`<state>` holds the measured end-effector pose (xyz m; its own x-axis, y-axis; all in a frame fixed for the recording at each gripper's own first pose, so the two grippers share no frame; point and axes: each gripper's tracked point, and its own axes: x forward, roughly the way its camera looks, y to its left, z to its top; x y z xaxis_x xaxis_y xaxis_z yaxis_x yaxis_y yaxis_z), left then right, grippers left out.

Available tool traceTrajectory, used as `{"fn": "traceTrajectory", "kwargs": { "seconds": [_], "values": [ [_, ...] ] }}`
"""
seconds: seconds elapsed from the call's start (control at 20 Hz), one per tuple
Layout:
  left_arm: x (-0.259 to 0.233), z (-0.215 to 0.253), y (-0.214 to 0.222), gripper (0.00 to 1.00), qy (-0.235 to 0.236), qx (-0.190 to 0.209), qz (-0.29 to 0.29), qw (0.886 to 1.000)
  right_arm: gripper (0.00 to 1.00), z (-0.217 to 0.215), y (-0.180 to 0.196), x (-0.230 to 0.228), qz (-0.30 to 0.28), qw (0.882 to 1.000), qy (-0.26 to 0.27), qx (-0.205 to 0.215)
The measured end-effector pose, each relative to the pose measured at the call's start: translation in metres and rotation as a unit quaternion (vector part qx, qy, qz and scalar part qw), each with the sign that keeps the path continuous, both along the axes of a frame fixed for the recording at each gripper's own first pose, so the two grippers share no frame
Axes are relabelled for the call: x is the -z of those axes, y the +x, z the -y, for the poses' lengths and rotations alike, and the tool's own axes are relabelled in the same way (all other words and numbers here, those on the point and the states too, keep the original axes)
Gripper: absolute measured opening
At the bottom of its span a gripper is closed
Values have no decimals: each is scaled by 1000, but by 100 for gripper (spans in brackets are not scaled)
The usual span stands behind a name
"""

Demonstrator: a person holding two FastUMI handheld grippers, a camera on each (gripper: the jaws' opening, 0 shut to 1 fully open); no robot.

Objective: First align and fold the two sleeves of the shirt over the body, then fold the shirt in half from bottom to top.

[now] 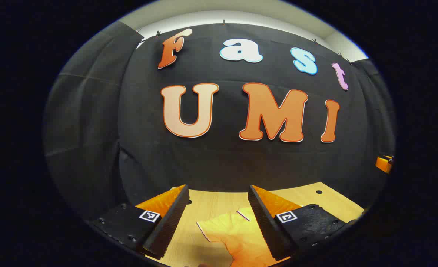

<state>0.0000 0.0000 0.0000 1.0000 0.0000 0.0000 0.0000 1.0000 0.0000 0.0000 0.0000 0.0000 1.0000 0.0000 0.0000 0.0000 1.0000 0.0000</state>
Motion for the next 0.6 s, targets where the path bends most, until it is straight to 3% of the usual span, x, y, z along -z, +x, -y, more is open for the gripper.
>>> {"fn": "traceTrajectory", "kwargs": {
  "seconds": [0.15,0.6],
  "values": [
    [-12,1,9,98,7,-10,6,1000,98,-19,18,15,-32,999,27,-22],
    [-12,8,29,98,-8,-49,-1,999,98,-37,76,37,-68,994,4,-81]
  ]
}}
